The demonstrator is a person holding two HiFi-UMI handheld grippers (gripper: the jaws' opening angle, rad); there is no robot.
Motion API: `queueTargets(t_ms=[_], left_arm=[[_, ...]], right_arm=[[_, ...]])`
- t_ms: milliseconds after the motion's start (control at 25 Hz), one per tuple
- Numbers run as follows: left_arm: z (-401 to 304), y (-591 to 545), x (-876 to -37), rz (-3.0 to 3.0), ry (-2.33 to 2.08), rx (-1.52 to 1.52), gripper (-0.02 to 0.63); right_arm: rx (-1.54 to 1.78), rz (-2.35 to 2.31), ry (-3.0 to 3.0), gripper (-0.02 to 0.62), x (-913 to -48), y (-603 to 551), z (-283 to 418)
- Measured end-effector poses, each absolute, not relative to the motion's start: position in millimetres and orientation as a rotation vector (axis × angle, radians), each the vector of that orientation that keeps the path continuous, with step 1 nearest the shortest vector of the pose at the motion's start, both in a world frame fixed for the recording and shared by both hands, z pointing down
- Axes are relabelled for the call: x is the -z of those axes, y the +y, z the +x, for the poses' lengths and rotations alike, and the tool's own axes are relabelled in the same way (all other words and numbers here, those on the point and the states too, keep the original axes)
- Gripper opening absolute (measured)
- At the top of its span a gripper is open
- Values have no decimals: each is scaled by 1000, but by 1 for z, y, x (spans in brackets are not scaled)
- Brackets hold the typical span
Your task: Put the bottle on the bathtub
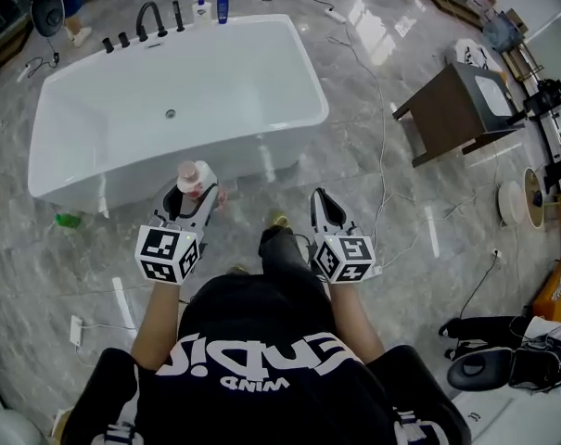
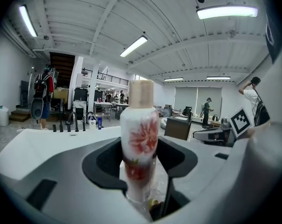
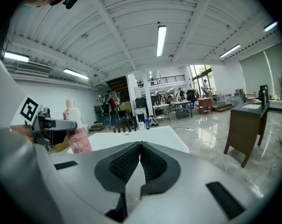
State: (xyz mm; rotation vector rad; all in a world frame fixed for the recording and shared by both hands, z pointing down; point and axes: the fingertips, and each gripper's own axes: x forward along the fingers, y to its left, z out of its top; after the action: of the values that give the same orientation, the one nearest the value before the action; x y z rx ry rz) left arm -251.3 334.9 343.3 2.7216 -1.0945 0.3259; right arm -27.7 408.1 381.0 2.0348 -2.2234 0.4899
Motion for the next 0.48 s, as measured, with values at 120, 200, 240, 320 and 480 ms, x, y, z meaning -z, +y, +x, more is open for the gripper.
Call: queueTargets(t_ms=[120, 200, 240, 320, 480], left_arm=[[-242, 316, -349, 2726, -1083, -317, 227], [-237, 303, -354, 2726, -1078, -319, 227], [-235, 296, -356, 2724, -1080, -326, 227], [-230, 280, -358, 2722, -1087, -343, 227], [-215, 238, -364, 2708, -1090, -353, 227]], right_arm=[[-500, 2061, -2205, 25, -387, 388, -16], [-496, 2056, -2206, 24, -391, 371, -11], [-496, 2050, -2212, 25, -392, 362, -10], [-497, 2034, -2226, 25, -394, 341, -7], [-513, 2002, -2246, 25, -401, 293, 4]])
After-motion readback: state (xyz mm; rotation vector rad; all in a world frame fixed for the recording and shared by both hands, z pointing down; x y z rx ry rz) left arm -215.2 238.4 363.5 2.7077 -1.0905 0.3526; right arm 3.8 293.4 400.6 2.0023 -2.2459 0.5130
